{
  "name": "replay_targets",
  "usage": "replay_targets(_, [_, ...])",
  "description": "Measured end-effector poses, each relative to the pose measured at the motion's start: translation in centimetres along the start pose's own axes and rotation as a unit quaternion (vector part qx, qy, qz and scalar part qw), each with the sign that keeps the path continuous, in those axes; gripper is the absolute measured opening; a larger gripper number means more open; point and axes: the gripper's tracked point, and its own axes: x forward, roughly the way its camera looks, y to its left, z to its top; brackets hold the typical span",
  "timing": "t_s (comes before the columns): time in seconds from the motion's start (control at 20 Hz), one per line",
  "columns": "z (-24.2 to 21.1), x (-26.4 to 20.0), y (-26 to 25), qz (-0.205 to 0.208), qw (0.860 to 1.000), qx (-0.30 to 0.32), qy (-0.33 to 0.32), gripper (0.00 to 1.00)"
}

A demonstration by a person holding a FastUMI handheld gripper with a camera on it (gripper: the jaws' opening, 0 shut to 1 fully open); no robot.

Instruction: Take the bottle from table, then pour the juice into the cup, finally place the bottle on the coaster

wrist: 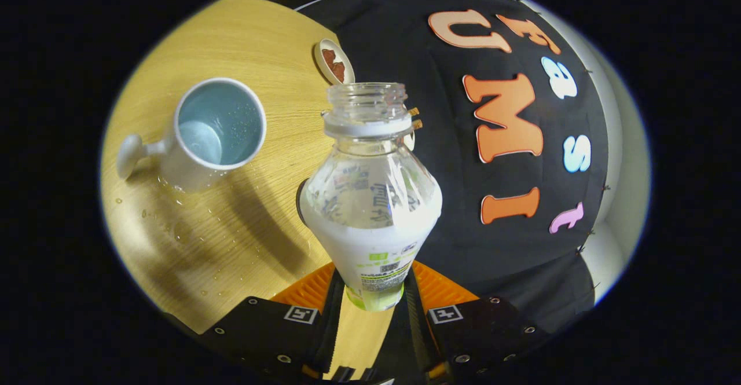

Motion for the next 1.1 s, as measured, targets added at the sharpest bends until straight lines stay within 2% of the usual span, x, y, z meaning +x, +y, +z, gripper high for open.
replay_targets(0.45, [1.1,0.4,-1.5,-0.026,0.996,-0.086,-0.014,0.55])
replay_targets(1.1, [2.1,1.6,-2.1,-0.03,0.984,-0.173,-0.022,0.55])
